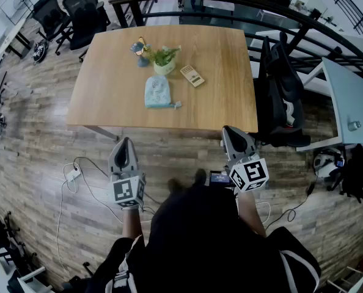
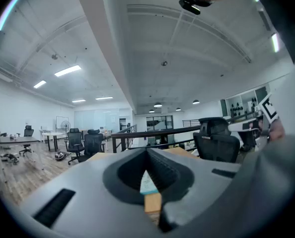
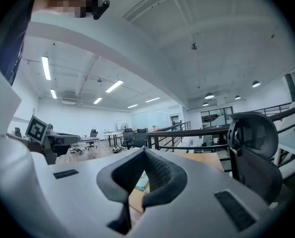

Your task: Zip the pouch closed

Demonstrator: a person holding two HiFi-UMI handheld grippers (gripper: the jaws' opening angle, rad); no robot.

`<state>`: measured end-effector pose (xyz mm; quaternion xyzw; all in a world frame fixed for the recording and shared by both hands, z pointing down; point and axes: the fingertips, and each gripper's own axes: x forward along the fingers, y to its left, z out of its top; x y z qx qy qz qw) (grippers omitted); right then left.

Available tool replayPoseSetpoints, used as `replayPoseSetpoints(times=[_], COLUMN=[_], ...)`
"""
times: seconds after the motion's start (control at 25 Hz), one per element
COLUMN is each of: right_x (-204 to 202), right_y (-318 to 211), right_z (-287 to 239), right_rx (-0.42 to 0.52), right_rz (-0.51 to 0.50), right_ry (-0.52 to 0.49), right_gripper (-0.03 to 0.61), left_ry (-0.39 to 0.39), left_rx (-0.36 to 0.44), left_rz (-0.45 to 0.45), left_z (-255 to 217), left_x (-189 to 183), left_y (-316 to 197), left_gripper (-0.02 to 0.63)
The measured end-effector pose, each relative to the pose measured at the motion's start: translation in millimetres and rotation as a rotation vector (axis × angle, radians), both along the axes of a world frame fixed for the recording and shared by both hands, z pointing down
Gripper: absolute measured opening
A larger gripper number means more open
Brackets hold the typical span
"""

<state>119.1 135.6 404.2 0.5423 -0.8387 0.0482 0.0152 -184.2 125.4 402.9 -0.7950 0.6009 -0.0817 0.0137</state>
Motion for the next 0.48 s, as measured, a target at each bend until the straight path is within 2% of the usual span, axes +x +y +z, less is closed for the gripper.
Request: replayPoseSetpoints(times=[0.48], right_x=[-1], right_y=[8], right_z=[6], right_rx=[-0.027], right_rz=[-0.032], right_ry=[0.003], right_gripper=[0.012], left_ry=[-0.004], left_rx=[-0.053], left_rz=[0.019], left_z=[14], left_x=[14], left_y=[0], left_gripper=[-0.002])
